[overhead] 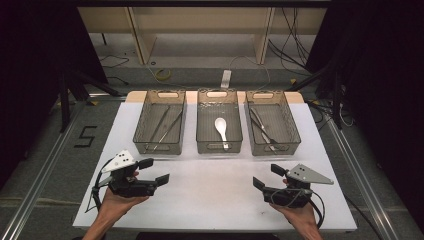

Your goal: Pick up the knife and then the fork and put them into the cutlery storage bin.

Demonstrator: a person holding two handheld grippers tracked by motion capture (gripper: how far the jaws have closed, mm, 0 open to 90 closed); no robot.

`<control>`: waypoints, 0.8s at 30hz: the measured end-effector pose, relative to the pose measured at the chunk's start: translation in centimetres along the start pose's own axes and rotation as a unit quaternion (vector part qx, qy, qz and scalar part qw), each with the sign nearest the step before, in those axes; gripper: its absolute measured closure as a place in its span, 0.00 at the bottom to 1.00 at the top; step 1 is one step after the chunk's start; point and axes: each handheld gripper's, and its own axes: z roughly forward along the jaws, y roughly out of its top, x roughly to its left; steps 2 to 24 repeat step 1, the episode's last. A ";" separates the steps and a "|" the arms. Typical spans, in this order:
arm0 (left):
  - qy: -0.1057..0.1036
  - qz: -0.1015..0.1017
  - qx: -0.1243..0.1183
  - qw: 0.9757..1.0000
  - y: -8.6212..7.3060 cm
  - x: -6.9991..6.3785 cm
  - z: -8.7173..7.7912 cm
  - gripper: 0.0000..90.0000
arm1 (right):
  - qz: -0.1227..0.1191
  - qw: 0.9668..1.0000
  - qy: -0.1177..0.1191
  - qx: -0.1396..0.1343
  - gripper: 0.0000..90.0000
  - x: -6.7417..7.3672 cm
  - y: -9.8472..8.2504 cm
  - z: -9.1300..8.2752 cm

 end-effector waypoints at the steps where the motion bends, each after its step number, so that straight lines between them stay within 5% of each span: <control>1: 0.000 0.002 0.001 1.000 0.0 0.0 0.0 0.17 | 0.000 1.000 -0.001 0.001 0.22 0.0 0.0 0.0; 24: 0.000 0.002 0.001 1.000 0.0 0.0 0.0 0.17 | 0.000 1.000 -0.001 0.001 0.22 0.0 0.0 0.0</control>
